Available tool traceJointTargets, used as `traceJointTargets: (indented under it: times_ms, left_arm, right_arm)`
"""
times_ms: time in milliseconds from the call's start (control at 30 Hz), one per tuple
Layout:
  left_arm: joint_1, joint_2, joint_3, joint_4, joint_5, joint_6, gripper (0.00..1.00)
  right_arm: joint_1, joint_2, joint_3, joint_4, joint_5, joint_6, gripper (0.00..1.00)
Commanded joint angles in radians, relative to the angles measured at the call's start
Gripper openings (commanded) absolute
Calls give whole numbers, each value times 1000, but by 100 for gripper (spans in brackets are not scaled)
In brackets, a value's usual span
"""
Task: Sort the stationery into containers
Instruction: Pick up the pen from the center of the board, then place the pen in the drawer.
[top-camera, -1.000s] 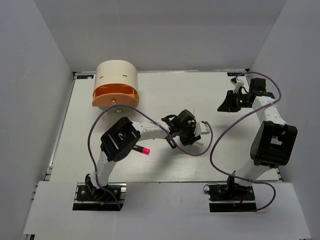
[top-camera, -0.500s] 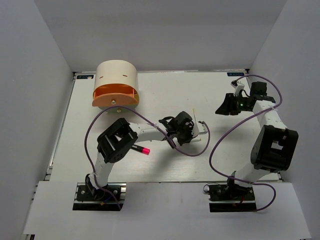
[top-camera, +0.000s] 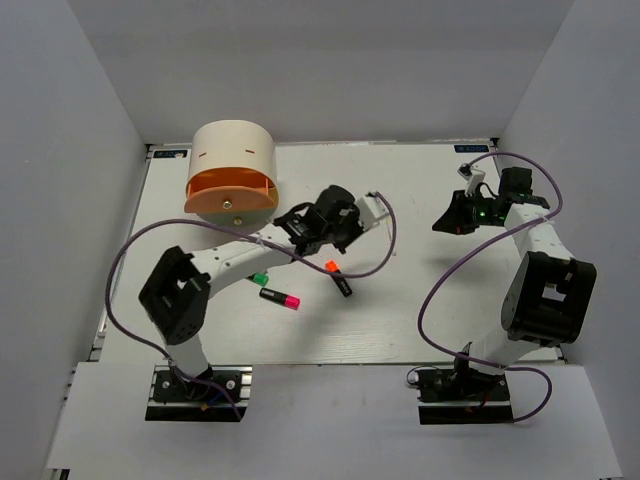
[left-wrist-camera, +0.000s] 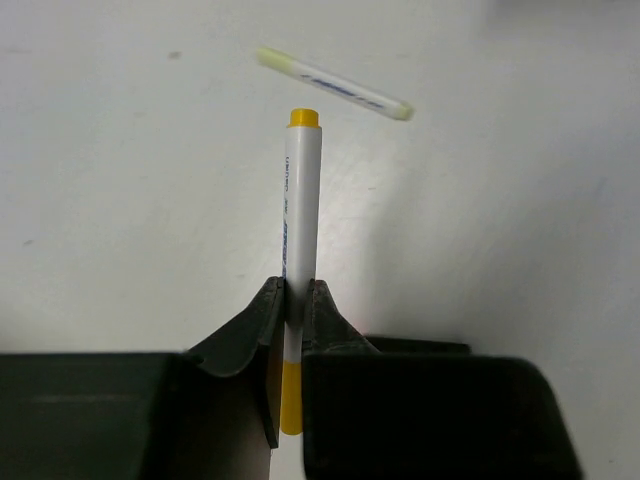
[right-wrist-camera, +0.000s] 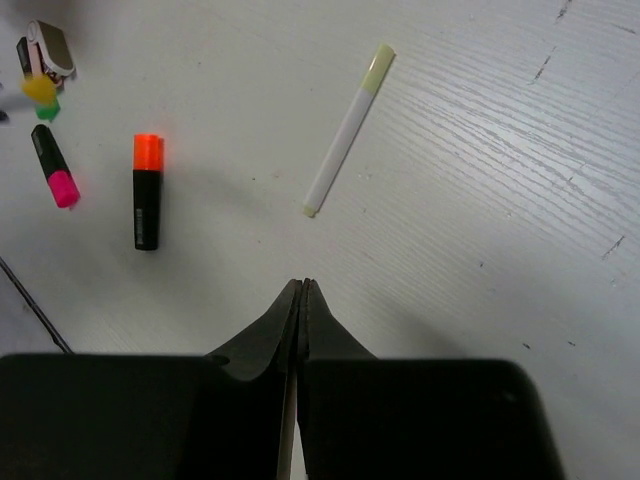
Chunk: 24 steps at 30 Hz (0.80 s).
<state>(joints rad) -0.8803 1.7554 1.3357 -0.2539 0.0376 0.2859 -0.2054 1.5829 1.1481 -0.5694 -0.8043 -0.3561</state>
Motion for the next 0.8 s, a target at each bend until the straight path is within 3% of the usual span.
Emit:
traceJointTargets:
  times_ms: [0,233,500,767]
  left_arm:
    - [76,-132,11,-70,-74,21,0]
    - [220,-247,63,-166,-62,116,0]
    - [357,-301,175,-248,-24,209,0]
    - [452,-382,135,-243,1,306,0]
  right_arm:
    - [3,-31,-5,11,-42,-49,0]
    - [17,-9,13,0,-26,-81,10]
    - [32,5,21,3,-27,-87,12]
    - [43,5,13,6,-27,-90,13]
